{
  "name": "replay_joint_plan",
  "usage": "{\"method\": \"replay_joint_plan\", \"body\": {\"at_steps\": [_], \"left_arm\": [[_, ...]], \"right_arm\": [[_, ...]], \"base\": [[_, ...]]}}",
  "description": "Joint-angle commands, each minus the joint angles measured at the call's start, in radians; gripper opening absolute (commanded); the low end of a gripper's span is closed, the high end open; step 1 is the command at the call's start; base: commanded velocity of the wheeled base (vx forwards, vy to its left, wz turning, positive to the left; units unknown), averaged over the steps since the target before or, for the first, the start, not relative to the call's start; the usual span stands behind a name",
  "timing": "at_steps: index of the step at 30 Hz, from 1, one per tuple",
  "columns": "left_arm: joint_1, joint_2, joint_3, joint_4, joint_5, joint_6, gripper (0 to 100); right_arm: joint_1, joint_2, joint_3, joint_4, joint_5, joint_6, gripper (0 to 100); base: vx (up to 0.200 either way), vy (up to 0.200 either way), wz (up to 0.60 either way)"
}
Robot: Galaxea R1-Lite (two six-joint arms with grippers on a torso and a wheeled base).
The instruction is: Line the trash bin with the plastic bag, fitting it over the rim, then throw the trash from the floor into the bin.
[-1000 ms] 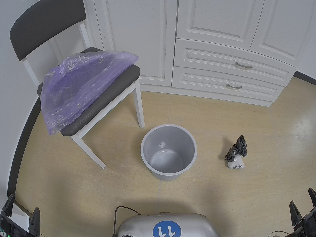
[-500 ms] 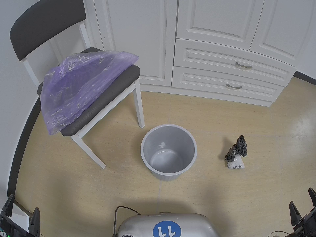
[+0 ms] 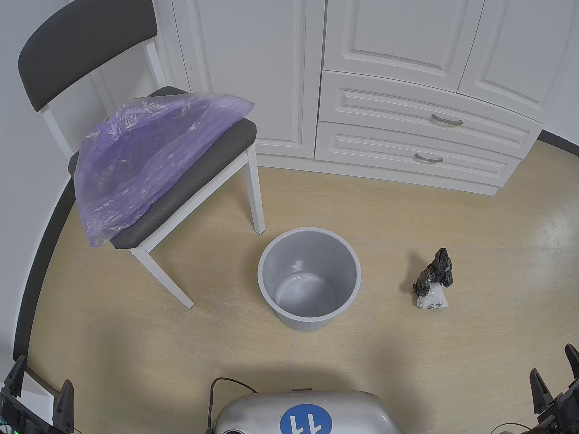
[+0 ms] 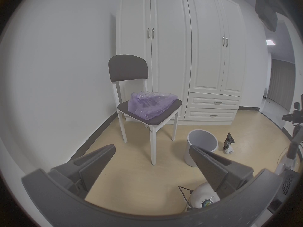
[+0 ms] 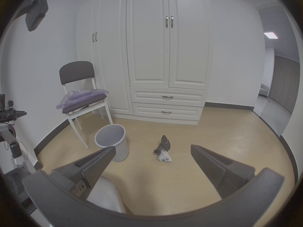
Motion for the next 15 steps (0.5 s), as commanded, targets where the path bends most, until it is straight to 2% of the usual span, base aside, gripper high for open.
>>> {"method": "replay_joint_plan", "body": {"at_steps": [1, 15], "left_arm": [[0.001, -0.016, 0.018, -0.002, -0.004, 0.012, 100], [0.001, -0.016, 0.018, 0.000, -0.004, 0.004, 100]], "right_arm": [[0.000, -0.016, 0.018, 0.001, 0.000, 0.000, 100], [-0.001, -0.016, 0.018, 0.001, 0.000, -0.006, 100]], "base": [[0.000, 0.000, 0.00], [0.000, 0.000, 0.00]]}}
